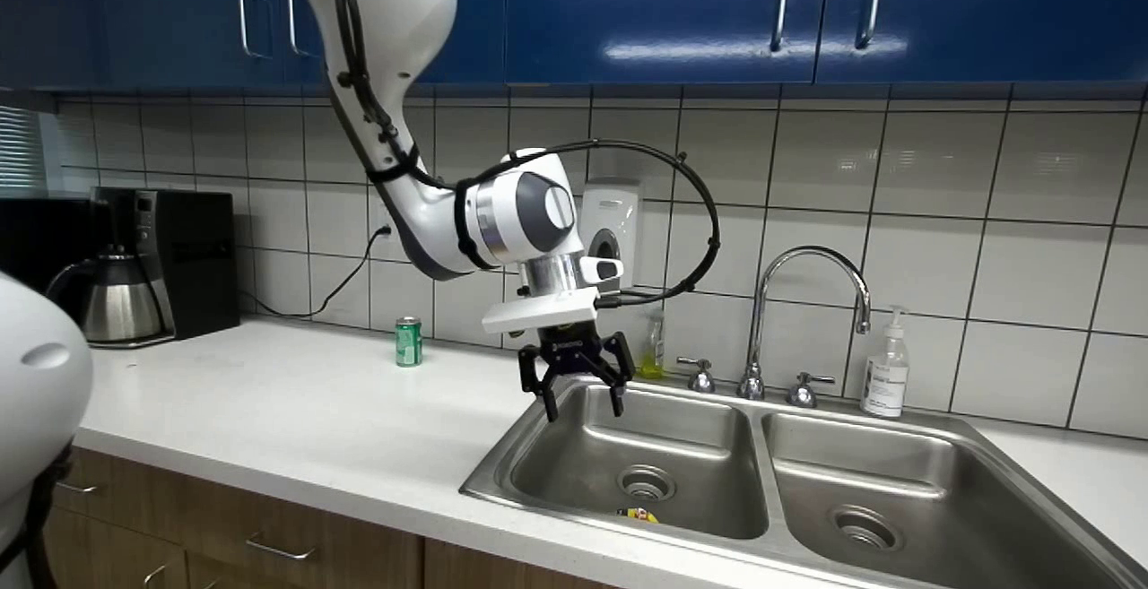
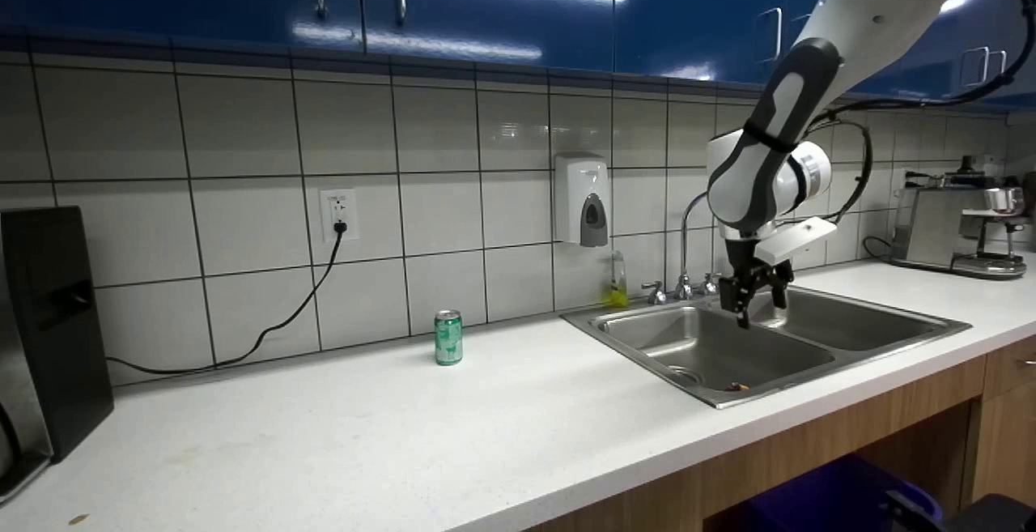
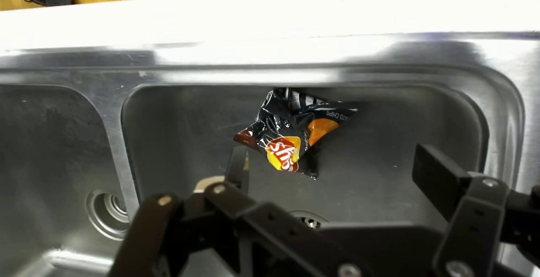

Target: Put the black packet inside the sink.

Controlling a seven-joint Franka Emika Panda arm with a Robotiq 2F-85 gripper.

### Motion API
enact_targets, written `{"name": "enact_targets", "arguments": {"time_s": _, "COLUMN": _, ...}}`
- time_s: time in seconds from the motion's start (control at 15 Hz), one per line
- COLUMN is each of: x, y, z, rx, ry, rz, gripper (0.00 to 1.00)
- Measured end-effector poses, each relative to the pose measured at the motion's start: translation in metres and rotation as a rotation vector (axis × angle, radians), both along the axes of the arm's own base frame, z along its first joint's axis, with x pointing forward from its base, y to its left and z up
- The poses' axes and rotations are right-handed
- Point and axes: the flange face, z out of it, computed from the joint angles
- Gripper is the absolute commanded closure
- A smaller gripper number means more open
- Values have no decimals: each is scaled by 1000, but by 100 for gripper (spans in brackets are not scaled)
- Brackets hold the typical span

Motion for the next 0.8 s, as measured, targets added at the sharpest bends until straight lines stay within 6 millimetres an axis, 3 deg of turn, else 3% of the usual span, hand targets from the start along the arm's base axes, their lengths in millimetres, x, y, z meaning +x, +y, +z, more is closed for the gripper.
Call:
{"name": "enact_targets", "arguments": {"time_s": 0.33, "x": -42, "y": 10, "z": 37, "rx": 1, "ry": -18, "rz": 25, "gripper": 0}}
{"name": "enact_targets", "arguments": {"time_s": 0.8, "x": -48, "y": 14, "z": 40, "rx": 5, "ry": -20, "rz": 32, "gripper": 0}}
